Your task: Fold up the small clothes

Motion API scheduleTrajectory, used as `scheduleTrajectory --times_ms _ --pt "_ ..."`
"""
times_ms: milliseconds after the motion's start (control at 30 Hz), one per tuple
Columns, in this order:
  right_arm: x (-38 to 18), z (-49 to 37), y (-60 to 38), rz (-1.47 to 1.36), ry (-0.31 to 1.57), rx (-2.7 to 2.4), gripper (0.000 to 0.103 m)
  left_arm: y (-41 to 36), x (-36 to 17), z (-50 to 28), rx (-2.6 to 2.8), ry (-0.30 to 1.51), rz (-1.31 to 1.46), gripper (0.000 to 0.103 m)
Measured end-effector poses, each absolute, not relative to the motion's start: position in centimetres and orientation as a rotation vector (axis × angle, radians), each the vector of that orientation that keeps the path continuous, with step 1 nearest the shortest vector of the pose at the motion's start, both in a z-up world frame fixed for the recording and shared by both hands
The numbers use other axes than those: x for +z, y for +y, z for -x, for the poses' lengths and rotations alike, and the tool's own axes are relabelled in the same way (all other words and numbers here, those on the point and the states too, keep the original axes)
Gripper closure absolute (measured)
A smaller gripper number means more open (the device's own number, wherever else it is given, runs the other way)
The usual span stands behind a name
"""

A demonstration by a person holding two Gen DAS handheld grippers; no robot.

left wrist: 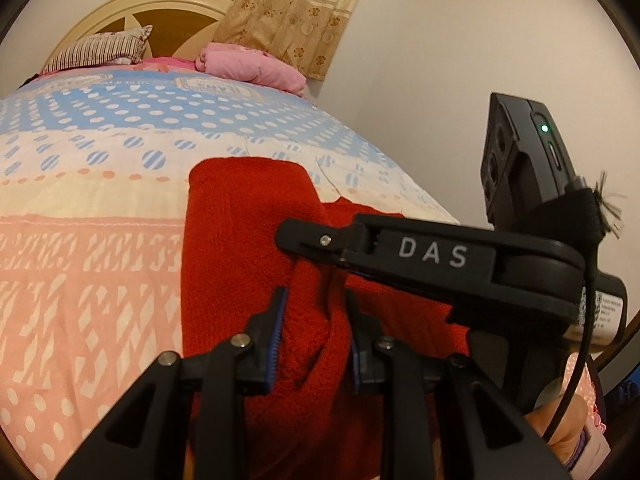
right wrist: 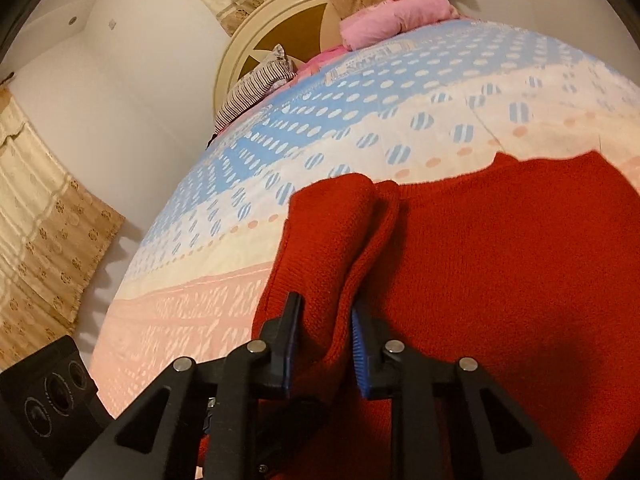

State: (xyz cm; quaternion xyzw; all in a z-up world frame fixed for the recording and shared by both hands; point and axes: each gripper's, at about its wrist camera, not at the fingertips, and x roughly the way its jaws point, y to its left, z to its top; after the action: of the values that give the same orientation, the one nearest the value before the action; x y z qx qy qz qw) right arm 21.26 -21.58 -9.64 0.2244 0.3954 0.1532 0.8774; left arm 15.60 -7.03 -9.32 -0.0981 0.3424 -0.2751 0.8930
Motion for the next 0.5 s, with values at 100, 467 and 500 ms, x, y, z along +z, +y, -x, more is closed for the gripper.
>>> scheduleTrajectory --times_ms 100,467,500 --pt "-9.0 -20.9 -21.8 -0.449 0.813 0.318 0.08 -7.3 -8.8 -15.4 -0.568 0.711 0.223 0.076" --pt "-6.6 -19.6 -25.5 -0.384 0.784 0.271 0.081 -11.8 -6.9 -15.2 -0.614 0.708 0.178 0.076" --pt "-6.5 -19.5 -26.0 -0.38 0.784 0.263 0.081 -12.3 -6.8 -15.2 -0.619 0.71 0.176 0.076"
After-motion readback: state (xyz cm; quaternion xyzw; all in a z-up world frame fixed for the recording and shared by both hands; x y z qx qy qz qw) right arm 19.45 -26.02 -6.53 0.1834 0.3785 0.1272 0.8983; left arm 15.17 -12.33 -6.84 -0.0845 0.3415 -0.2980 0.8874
